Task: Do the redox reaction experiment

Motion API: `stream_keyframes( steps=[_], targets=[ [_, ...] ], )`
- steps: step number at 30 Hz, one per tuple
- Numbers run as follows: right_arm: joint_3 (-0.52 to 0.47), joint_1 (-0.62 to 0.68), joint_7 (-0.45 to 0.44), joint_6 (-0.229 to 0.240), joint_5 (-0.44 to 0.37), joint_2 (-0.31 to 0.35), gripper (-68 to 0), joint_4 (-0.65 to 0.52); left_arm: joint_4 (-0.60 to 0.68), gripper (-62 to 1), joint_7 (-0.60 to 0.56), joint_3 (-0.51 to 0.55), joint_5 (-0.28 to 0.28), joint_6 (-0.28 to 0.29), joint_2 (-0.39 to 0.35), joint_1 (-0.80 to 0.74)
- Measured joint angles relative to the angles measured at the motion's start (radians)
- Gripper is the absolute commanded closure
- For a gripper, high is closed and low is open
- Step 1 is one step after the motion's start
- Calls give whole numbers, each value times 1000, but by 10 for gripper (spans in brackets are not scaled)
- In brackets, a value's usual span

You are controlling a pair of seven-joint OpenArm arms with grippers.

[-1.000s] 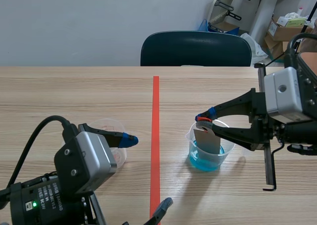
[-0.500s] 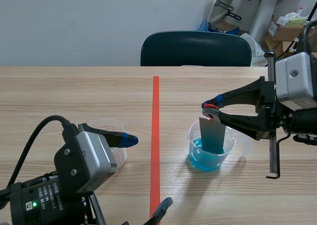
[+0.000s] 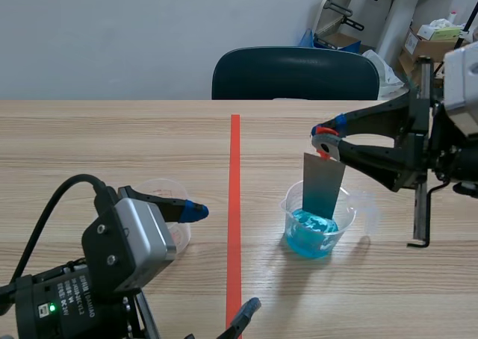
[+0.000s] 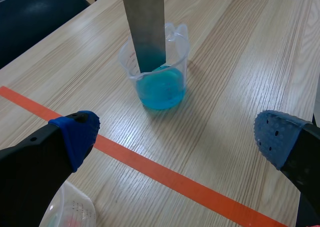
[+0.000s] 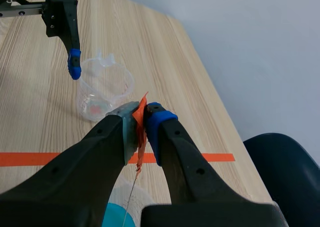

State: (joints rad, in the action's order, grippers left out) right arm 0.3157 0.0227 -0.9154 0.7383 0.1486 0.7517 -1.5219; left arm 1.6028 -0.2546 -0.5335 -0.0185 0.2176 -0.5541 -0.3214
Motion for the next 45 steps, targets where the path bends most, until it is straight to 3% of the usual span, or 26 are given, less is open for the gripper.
stream_keyframes(
  steps=[9,25,34,45],
  targets=[
    [0,0,116,0,-201,72,-6,-88,0,-623,0,0,0,0,0,0],
    [-1,0,480,0,-637,188,-6,-277,0,-623,0,0,0,0,0,0],
    [-93,0,686,1,-810,202,-6,-364,0,-623,0,0,0,0,0,0],
    [-138,0,791,1,-935,202,-6,-422,0,-623,0,0,0,0,0,0]
  ],
)
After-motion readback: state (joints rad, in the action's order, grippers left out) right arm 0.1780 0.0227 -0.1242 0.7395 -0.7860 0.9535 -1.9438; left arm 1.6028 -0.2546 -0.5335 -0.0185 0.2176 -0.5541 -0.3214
